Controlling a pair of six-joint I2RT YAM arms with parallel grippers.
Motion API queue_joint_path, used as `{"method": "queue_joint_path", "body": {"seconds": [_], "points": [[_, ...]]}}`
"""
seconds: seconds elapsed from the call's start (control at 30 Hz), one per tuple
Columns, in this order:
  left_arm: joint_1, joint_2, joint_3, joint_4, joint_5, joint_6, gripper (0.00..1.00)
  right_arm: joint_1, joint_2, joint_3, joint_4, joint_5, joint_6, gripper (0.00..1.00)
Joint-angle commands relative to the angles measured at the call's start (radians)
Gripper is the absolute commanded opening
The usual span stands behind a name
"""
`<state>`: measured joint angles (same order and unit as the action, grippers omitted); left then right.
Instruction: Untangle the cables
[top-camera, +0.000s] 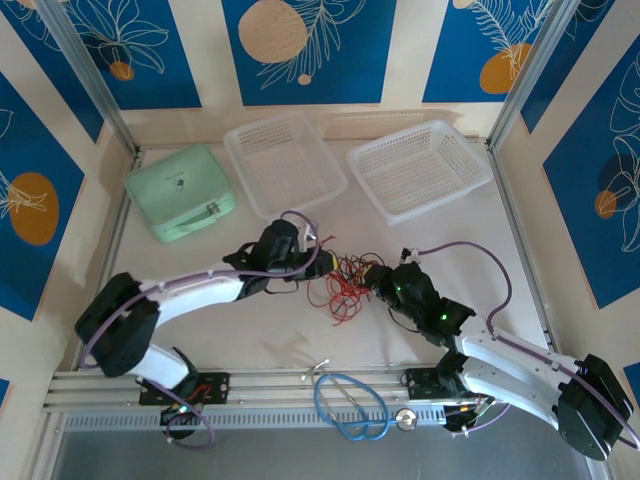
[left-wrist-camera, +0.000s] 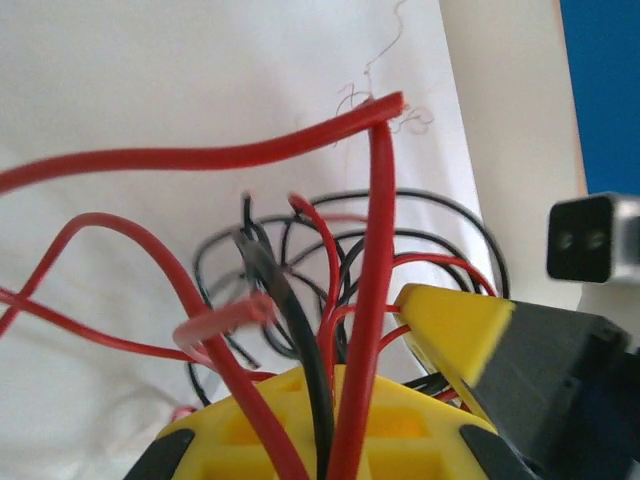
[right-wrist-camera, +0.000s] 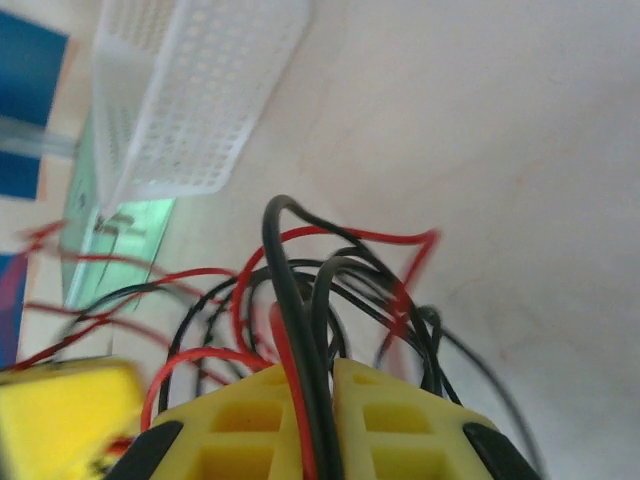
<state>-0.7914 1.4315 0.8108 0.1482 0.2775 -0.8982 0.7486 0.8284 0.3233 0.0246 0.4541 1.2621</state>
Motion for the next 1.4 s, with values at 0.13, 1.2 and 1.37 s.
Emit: {"method": "queue_joint_path", "body": {"seconds": [0.13,1.2,1.37], "points": [[0.018,-0.205,-0.129,-0.045,-0.27,0.186,0.0,-0.014,0.107,0.034,-0.07,-0.003,0.144,0.05],[0.01,-0.583,-0.234,-0.515,-0.533,0.25,0.87,0.097,0.129,0.376,-0.765,-0.03,-0.215,0.82],[0.009,-0.424,-0.11,-0.583,-0.482,0.232,0.93,0.114,0.345,0.607,-0.847,-0.07,-0.307,0.86]]}}
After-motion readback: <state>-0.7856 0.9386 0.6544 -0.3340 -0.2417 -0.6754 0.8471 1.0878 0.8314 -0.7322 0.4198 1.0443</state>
